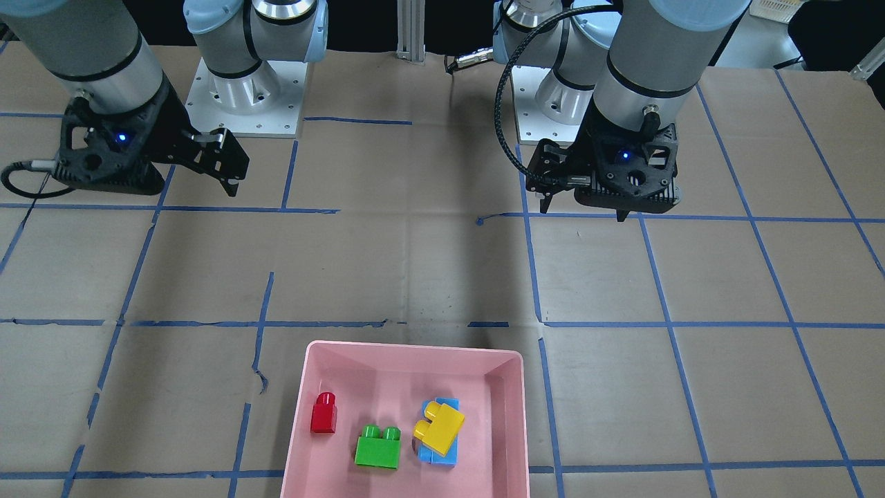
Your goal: Put all blocks into box
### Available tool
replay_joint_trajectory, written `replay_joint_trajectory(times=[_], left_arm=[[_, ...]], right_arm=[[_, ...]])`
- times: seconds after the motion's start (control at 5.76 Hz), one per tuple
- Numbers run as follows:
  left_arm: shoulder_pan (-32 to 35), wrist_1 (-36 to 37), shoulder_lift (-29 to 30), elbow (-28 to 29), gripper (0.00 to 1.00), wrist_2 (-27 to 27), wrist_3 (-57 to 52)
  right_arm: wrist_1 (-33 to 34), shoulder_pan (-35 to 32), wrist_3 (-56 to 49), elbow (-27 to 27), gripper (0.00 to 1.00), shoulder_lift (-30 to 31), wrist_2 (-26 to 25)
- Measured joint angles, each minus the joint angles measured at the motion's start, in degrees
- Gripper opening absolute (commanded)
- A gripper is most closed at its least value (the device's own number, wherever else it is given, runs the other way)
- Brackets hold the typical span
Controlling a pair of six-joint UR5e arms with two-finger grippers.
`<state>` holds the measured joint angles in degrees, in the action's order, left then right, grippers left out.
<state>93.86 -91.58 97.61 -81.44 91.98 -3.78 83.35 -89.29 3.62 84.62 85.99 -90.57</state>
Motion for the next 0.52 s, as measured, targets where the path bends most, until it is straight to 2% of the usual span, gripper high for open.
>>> replay_joint_trajectory(times=[0.52], left_arm=[[-0.07,-0.18,-0.13,-0.03,1.0,0.04,0.0]], right_arm=[[-0.82,0.08,0.06,-0.43,1.0,0.08,0.21]])
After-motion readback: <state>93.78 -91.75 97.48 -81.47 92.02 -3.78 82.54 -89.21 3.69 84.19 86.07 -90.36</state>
